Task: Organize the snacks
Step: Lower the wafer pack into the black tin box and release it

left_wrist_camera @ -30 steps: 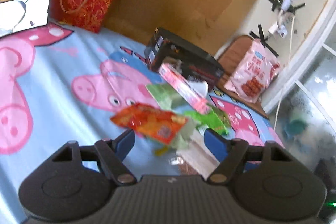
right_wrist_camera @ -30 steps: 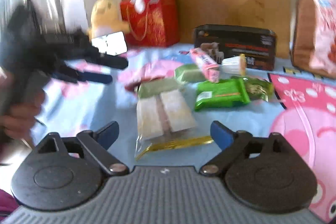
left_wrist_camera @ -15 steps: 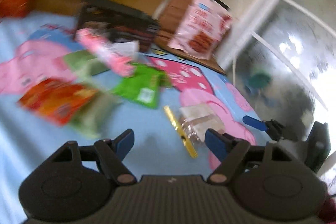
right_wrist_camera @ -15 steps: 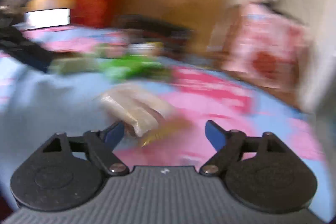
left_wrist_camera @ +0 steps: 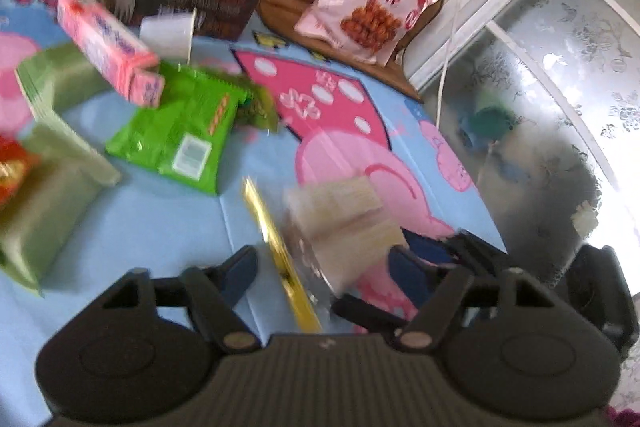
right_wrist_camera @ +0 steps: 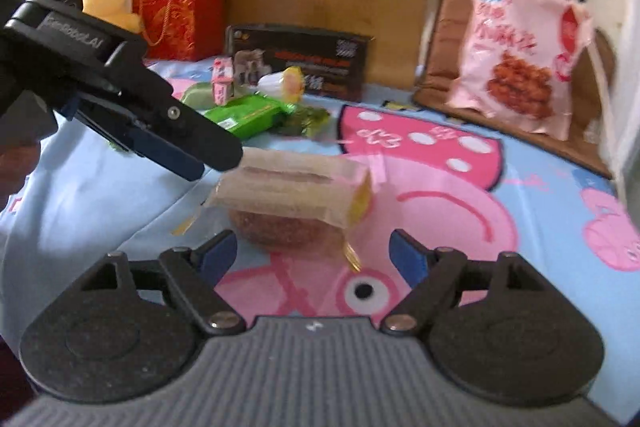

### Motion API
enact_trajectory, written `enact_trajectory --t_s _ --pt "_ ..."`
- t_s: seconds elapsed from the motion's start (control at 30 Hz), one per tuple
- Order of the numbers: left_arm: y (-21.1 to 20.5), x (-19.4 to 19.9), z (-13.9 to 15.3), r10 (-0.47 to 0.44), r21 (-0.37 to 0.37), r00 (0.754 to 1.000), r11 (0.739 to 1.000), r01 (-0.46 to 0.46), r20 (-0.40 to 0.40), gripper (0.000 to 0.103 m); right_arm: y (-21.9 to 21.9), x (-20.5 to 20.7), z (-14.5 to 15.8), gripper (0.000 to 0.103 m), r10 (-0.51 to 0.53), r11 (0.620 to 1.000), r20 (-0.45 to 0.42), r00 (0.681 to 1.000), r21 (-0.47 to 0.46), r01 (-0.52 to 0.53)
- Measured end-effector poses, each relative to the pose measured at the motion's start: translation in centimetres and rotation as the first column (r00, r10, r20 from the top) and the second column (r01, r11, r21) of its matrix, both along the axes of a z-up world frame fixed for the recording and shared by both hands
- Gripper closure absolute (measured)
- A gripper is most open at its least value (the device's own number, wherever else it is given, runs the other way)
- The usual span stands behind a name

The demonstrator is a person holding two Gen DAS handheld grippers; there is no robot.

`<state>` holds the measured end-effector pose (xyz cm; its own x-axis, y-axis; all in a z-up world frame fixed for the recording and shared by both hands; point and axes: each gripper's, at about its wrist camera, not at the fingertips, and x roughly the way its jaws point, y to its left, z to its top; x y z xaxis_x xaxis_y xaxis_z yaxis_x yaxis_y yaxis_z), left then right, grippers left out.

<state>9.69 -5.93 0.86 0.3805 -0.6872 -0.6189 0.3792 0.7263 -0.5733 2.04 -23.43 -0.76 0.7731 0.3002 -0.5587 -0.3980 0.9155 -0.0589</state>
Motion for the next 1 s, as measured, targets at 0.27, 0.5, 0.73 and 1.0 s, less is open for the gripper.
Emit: enact_trajectory --t_s 0.27,0.5,0.73,1.0 --pt "1.3 0.0 2.5 0.019 0.015 0.998 1.000 -0.020 0.064 0.054 2.6 0.2 0.9 0.051 0.060 0.996 0.018 0.998 0.062 -0.061" --pt "3.7 4.5 7.6 0.097 -0.002 0.978 0.995 -0.099 0.182 0.052 3.1 3.8 4.9 0.051 0.054 0.981 0.132 0.990 0.178 -0.077" --pt "4.9 14.8 11.1 0.274 0.038 0.916 0.954 -0.297 0.292 0.032 5.5 15.3 8.4 0.050 0.034 0.961 0.194 0.980 0.264 -0.085" --pt "11.1 17.5 7.3 0.499 0.047 0.837 0.852 -0.521 0.226 0.034 2.2 22.1 7.7 0.044 -0.132 0.910 0.075 0.988 0.404 0.091"
